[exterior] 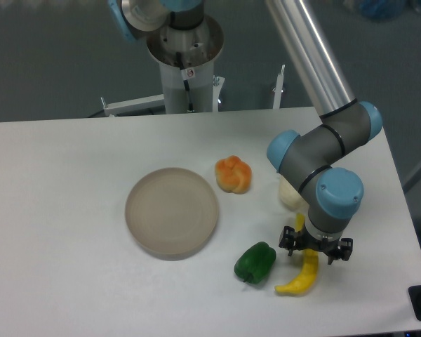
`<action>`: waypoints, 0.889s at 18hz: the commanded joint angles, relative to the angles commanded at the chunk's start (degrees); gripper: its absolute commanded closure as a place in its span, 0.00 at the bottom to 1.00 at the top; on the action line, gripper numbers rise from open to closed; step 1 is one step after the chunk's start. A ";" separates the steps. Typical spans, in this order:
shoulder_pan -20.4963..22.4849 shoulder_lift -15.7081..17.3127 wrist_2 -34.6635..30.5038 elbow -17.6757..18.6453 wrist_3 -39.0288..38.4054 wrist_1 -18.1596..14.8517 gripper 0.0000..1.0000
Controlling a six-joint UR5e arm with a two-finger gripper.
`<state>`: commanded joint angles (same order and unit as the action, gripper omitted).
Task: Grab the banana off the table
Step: 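Close the gripper around the banana's stem end, then lift the grasped banana up off the table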
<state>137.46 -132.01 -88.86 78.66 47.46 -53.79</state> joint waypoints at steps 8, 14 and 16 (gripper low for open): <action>0.09 0.18 0.00 -0.35 0.09 0.09 0.67; 0.53 1.49 0.00 -2.10 2.10 -0.17 0.67; 0.44 2.37 0.00 -3.51 3.25 -0.35 0.67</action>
<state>137.90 -129.64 -88.86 75.15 50.71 -54.14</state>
